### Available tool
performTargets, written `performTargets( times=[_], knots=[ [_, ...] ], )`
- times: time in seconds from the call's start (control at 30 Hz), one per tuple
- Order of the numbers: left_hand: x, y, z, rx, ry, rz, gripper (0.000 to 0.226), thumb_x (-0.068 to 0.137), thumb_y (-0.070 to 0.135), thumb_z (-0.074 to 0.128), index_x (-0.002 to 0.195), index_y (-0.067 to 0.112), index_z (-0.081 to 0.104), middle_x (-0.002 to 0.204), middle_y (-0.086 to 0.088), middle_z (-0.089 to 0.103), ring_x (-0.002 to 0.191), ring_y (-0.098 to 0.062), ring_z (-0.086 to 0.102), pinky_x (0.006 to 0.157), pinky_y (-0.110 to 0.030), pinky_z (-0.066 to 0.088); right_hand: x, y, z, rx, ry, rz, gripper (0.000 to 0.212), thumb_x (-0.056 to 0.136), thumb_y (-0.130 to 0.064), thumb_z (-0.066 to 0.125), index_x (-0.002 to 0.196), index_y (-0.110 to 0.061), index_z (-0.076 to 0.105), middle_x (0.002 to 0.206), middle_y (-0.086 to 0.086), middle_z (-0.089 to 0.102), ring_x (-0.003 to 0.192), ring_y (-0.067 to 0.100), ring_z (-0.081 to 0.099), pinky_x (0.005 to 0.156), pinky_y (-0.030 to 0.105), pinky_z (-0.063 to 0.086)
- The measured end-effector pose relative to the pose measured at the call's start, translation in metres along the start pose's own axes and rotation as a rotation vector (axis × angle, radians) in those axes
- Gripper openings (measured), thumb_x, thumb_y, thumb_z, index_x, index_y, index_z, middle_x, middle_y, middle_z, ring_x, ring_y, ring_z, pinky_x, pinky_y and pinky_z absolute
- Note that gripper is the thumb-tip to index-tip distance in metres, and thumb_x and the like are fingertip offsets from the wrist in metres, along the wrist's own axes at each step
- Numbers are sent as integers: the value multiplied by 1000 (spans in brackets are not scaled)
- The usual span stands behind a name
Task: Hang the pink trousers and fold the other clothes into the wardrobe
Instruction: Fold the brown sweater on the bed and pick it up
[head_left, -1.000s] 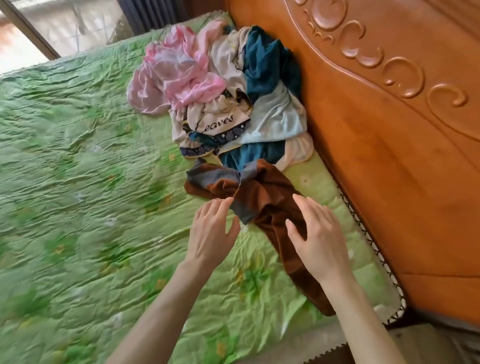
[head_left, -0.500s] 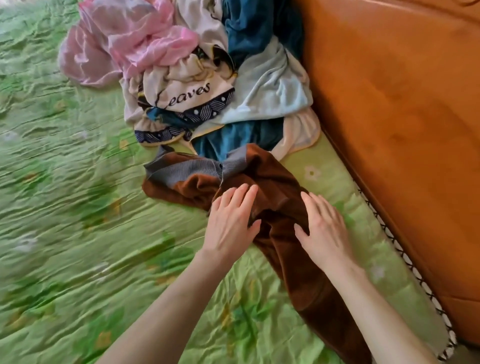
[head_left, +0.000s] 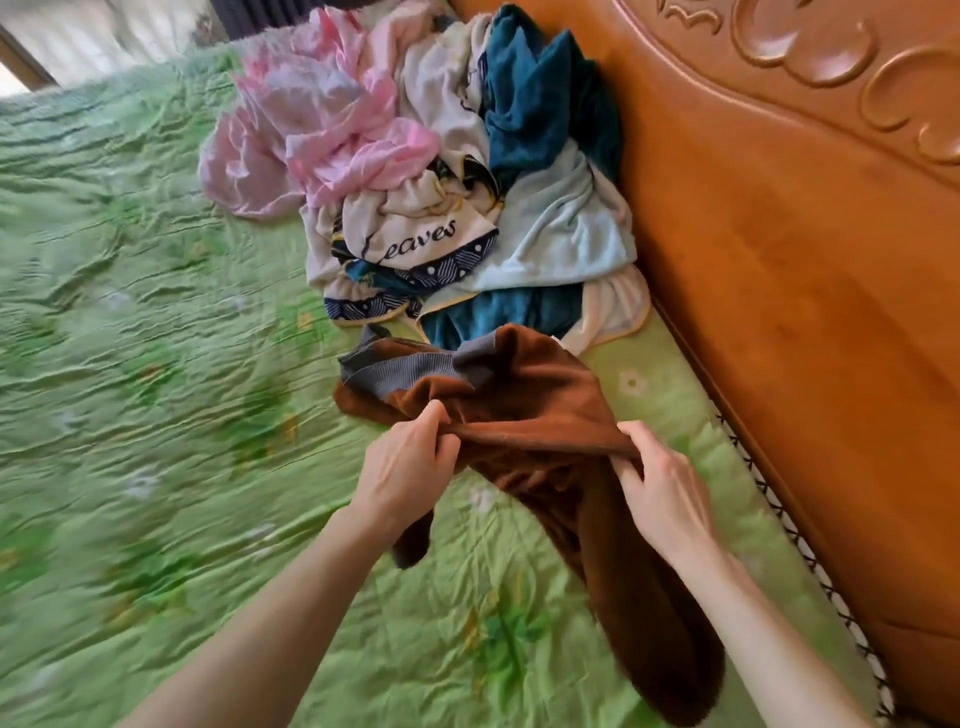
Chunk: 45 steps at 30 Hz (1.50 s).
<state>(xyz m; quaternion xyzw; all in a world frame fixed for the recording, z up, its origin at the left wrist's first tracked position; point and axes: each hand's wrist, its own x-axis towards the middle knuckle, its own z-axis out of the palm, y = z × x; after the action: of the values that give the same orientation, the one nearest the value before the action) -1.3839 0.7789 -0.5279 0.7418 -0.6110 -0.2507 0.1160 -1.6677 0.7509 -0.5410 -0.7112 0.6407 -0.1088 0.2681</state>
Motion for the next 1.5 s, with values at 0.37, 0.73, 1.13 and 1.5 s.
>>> performTargets(
  times=[0.37,0.73,1.13,1.5],
  knots=[
    [-123,60,-218,-101,149,81,63,81,40,70,142,29,55,133,2,62,122,-23,56,100,-38,47,-40,-214,-200,81,61,-488,20,99,-31,65,117,-22,68,100,2,77,94,27,72,79,46,58],
    [-197,119,-388,-716,553,221,23,108,21,52,96,37,63,94,8,66,92,-3,63,84,-24,49,-120,-383,-276,513,-73,-617,23,89,-34,81,107,-21,74,95,-5,76,92,6,72,82,29,61],
    [-310,35,-508,-868,823,261,20,106,11,50,90,19,59,83,2,57,73,-2,57,70,-21,48,-179,-442,-124,450,-237,-465,27,94,-42,70,119,-34,65,112,-9,74,104,9,71,95,43,57],
    [-370,-115,-529,-515,798,42,14,101,13,58,88,9,59,75,-10,56,65,-8,50,61,-24,41,-206,-515,-125,325,-91,-563,17,107,-22,52,101,-14,66,93,1,67,88,9,61,80,29,47]
  ],
)
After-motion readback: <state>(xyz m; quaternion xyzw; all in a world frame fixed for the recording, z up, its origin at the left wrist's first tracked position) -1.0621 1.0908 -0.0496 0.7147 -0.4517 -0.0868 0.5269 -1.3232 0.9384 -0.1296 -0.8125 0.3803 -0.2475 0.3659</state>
